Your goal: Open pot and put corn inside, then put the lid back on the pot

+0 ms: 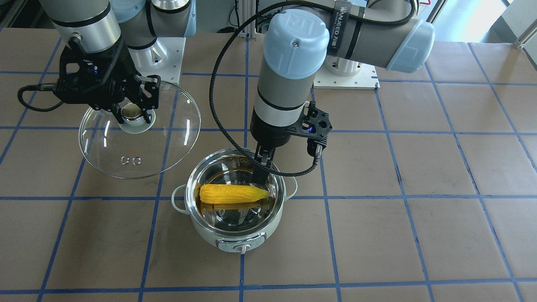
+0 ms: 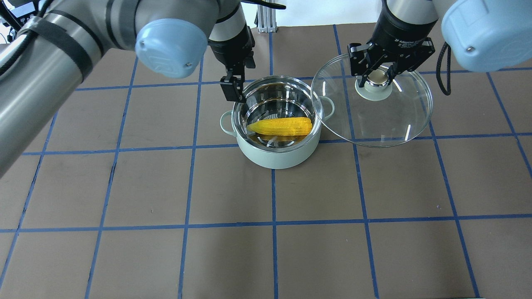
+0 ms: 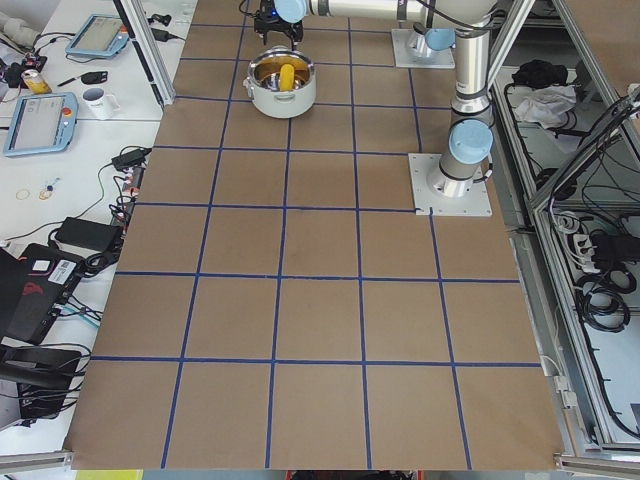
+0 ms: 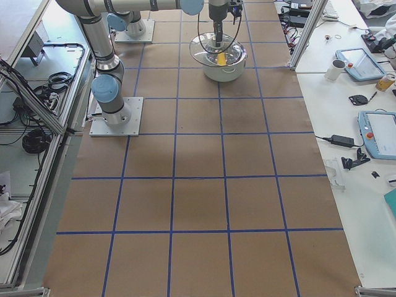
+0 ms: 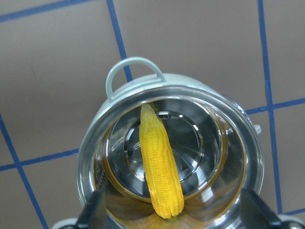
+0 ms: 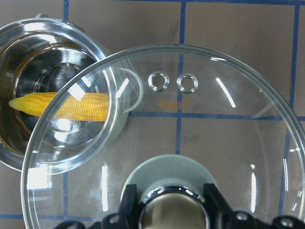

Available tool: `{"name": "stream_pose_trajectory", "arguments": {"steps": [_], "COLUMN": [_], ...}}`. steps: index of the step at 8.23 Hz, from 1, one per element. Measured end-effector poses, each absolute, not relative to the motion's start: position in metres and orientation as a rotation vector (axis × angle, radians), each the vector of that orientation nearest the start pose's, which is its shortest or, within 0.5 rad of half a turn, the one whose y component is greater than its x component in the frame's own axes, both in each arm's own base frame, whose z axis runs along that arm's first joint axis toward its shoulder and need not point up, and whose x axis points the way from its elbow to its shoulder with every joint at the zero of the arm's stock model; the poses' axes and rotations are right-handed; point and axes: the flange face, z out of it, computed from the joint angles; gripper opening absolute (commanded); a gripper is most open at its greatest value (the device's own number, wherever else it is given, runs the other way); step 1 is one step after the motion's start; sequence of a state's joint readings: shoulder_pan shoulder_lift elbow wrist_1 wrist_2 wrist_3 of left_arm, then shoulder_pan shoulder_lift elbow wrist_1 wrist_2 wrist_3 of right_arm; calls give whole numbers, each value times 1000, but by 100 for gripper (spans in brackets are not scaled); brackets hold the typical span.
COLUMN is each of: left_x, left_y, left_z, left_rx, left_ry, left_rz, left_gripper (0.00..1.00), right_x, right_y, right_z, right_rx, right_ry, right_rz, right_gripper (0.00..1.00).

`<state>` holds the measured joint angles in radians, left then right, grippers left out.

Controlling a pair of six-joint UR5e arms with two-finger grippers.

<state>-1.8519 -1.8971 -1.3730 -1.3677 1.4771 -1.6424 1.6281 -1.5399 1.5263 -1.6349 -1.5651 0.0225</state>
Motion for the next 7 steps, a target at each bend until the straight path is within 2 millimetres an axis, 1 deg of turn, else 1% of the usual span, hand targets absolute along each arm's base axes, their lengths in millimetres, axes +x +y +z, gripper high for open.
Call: {"name": "stream_pose_trajectory", "arguments": {"steps": [1,3,4,5,6,7], "left_x": [-284,-237,-215,-198,-182,-164], "left_y": [-564,-552,-545,-536,-526,-519], "left_z": [429,442,454,467,478,489], "left_rx": [-1996,-1842,-1768,-1676,-1522,-1357], "left_ry": [2571,2680,2728,2781,2837,2881], "left_rz": [43,21,13,4,8,-2], "left_gripper": [100,100,100,100,100,100], "right_x": [165,181,197,221,247,271], "right_y": [-506,-514,-520,-531,-545,-562], "right_z": [501,503,500,493,480,461], "right_rx": [-67,-102,-96,-72,-63,-43], "right_ry": [3128,3117,3112,3101,3089,3074], "right_rz": [-140,-225,-241,-263,-280,-294], "right_gripper": [18,18,18,18,18,17]}}
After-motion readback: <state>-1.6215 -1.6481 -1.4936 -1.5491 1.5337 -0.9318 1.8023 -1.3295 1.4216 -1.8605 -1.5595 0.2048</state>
